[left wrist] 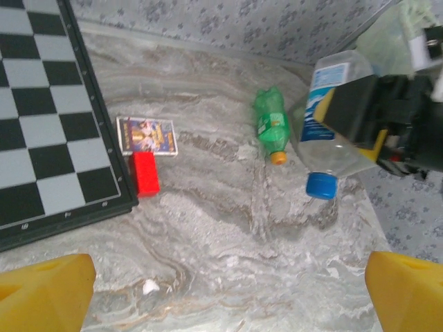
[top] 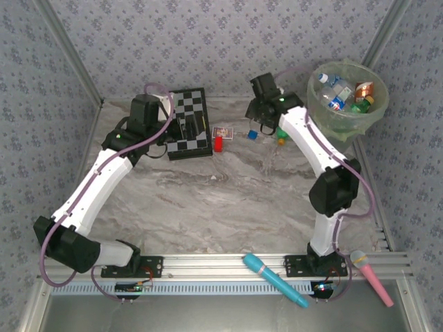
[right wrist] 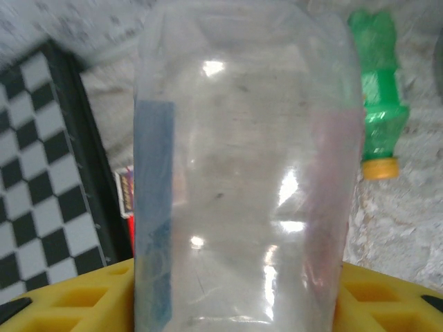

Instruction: Put the plastic bottles in the bin

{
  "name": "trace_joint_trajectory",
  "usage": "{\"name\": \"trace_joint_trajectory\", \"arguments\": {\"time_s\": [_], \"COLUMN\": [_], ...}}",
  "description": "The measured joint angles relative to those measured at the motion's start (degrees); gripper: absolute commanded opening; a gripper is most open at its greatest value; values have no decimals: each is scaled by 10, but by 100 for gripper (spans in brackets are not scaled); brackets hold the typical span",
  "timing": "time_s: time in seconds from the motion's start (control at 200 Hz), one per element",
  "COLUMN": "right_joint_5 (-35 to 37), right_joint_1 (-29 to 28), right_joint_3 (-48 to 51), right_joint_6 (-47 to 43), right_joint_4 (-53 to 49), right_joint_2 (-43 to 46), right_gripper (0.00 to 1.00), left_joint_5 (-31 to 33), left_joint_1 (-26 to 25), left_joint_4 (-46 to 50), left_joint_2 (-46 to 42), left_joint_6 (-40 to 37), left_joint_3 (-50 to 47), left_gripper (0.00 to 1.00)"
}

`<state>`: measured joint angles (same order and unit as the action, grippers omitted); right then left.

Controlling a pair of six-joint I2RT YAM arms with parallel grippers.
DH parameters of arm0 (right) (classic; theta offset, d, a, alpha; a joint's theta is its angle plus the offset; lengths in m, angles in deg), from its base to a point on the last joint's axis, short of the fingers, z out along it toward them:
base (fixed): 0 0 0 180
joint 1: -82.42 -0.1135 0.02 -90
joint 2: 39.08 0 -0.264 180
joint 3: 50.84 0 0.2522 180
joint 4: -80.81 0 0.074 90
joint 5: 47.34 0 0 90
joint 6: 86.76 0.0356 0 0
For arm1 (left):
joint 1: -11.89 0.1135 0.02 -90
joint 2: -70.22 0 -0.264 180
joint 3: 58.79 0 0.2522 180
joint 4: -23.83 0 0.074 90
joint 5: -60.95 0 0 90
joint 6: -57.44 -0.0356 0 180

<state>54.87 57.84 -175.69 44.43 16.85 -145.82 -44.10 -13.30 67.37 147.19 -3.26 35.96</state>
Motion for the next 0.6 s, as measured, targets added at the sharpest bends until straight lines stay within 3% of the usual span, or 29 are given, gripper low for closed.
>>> {"name": "trace_joint_trajectory", "arguments": {"time_s": [0.27,0.6], "right_joint_5": [-5,-32], "right_joint_1": [69,209], "right_joint_3": [-35,-63], "right_joint_6": [-19,-63], "right_joint_4": [0,-13], "right_joint_2": [80,145], "right_gripper": [55,55], "left_joint_5": [-8,-9], "left_joint_1": [-5,-16], "left_joint_4": [-10,-14], "left_joint_2": [10,14], "left_joint_6": [-4,-4], "left_joint_3": [39,40], "left_gripper": [100,100]}}
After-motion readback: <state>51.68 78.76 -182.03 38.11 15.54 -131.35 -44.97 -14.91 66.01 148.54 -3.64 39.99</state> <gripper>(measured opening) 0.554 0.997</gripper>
